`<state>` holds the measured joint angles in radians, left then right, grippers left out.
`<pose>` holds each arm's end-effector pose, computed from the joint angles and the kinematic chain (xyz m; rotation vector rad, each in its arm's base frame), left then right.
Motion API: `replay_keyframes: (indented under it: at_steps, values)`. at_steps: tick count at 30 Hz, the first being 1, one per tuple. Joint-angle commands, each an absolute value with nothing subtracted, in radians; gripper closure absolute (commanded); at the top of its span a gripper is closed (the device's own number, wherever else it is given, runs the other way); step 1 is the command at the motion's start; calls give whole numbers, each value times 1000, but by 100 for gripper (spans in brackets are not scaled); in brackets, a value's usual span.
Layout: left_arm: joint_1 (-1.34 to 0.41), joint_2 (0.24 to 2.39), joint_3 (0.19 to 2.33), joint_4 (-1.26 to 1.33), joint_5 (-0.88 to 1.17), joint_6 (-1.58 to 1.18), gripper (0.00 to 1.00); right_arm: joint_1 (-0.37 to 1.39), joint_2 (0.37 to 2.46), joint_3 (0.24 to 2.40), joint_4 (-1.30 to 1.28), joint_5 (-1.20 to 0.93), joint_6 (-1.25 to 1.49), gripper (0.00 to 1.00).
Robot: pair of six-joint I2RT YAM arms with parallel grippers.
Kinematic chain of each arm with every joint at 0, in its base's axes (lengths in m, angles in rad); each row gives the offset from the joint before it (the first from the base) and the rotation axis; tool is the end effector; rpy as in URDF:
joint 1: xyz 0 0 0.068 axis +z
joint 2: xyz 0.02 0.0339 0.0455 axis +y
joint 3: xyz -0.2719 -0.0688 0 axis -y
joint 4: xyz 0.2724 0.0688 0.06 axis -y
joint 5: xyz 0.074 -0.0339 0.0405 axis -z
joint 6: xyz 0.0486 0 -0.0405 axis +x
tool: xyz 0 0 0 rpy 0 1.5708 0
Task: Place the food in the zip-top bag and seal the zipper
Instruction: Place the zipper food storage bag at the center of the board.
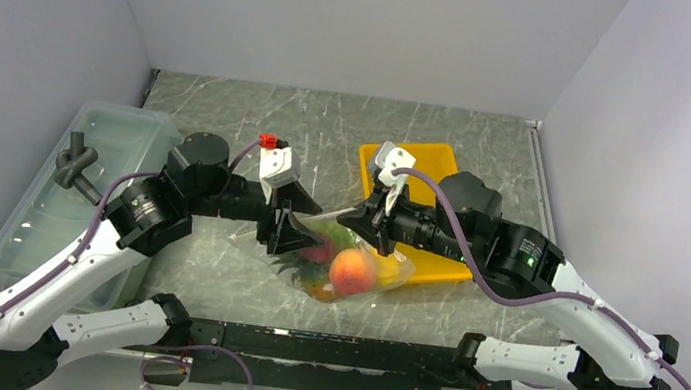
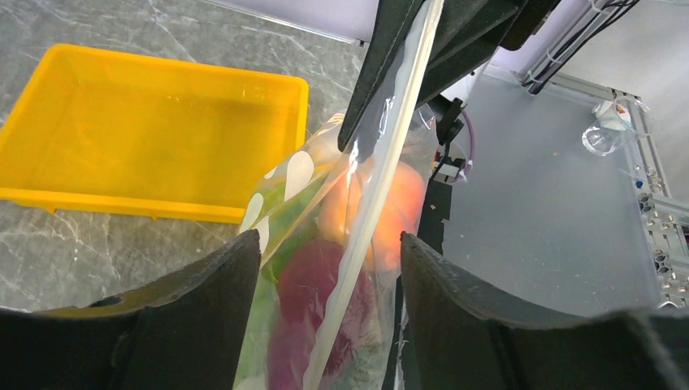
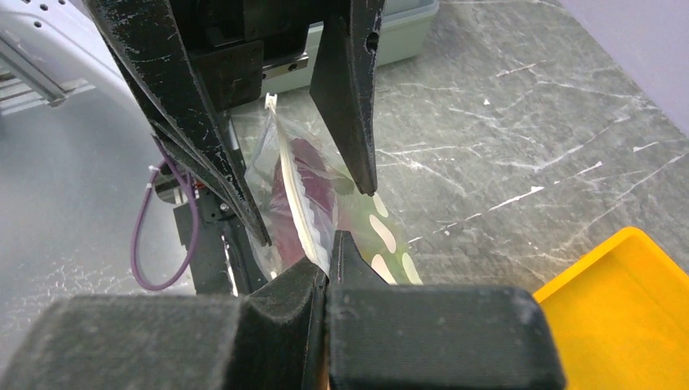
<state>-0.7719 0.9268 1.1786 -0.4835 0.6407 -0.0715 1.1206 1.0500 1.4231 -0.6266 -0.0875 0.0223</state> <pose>0.1342 -0.1712 0.4310 1.0919 1.5723 -1.1603 0.0984 0.2134 0.4738 -1.0546 1.5990 0.8718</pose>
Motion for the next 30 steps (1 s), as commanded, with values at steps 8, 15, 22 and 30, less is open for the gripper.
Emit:
replay_keyframes:
  at_steps: [8, 15, 22, 30]
  values:
    - [-774, 899, 1161, -506, 651, -56, 48, 1111, 1037, 1457, -505, -70, 38, 100]
    - [-774, 922, 1165, -532, 668, -44, 55, 1101, 1024, 1442, -472, -69, 48, 100]
    - [-775, 931, 1173, -534, 655, -41, 85, 1086, 1017, 1418, -459, -86, 57, 100]
    - [-774, 921, 1178, -526, 610, -53, 100, 1075, 1006, 1390, -448, -88, 62, 98]
